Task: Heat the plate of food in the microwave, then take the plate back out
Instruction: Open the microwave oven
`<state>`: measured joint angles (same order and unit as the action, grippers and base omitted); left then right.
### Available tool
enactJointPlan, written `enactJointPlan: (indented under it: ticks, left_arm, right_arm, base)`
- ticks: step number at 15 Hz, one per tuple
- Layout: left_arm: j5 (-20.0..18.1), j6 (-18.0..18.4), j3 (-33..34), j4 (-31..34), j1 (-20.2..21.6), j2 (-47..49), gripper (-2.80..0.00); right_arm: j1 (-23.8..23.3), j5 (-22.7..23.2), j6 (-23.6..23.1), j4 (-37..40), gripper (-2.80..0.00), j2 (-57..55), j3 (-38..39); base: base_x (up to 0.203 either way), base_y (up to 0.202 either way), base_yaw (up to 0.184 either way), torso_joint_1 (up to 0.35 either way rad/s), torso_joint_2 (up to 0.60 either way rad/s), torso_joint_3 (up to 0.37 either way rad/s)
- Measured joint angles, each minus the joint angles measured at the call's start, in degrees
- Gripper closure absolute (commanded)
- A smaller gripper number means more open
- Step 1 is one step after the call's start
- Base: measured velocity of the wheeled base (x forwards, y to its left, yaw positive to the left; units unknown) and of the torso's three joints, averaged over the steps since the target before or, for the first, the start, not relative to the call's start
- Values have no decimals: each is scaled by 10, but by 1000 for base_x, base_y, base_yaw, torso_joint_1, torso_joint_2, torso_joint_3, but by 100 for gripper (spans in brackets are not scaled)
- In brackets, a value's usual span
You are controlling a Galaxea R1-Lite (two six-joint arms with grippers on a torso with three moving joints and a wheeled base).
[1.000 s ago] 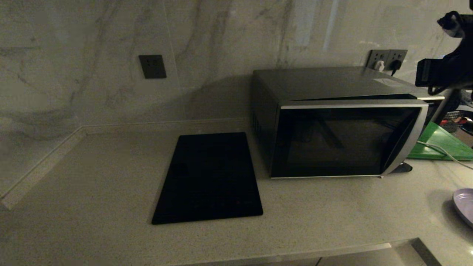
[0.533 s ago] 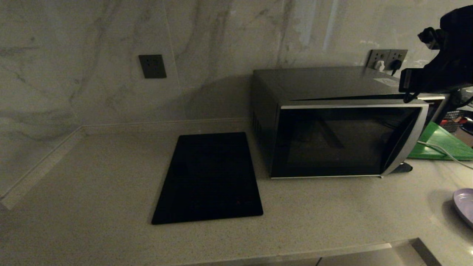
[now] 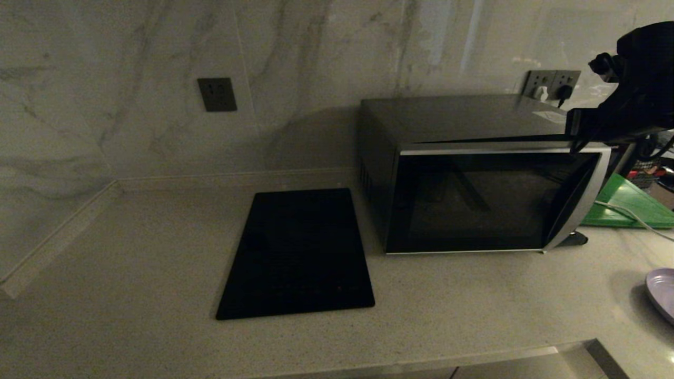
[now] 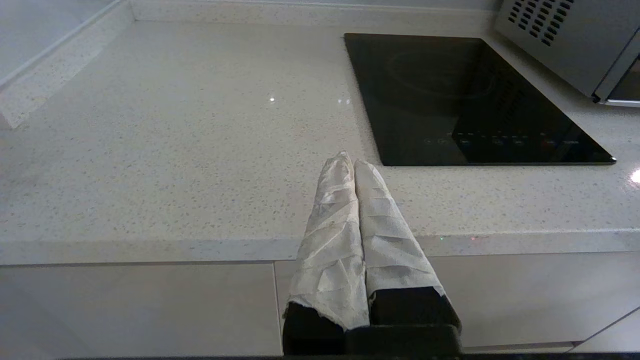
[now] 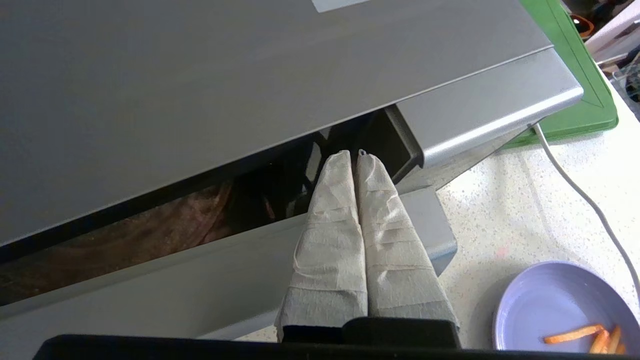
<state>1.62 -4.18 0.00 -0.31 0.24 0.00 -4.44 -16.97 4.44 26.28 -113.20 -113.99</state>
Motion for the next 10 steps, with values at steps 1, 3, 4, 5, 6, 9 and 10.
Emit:
enactJointPlan:
  ticks: [1, 3, 4, 5, 6, 9, 10]
  left_arm:
    - [0, 0, 0, 0, 0, 0, 0]
    - [0, 0, 0, 0, 0, 0, 0]
    - [0, 0, 0, 0, 0, 0, 0]
    - [0, 0, 0, 0, 0, 0, 0]
    - [0, 0, 0, 0, 0, 0, 0]
    - [0, 0, 0, 0, 0, 0, 0]
    - [0, 0, 0, 0, 0, 0, 0]
  right_arm:
    - [-2, 1, 0, 1, 0, -1, 0]
    - [-6, 2, 0, 6, 0, 0, 0]
    - [-8, 3, 2, 16, 0, 1, 0]
    - [-8, 4, 3, 31, 0, 4, 0]
    - [-10, 7, 5, 47, 0, 8, 0]
    - [-14, 36, 9, 102, 0, 28, 4]
    - [-14, 38, 10, 120, 0, 35, 5]
  base:
    - [0, 0, 0, 0, 0, 0]
    - [0, 0, 0, 0, 0, 0]
    - [0, 0, 0, 0, 0, 0]
    - [0, 0, 0, 0, 0, 0]
    - [0, 0, 0, 0, 0, 0]
    - [0, 0, 0, 0, 0, 0]
    - [0, 0, 0, 0, 0, 0]
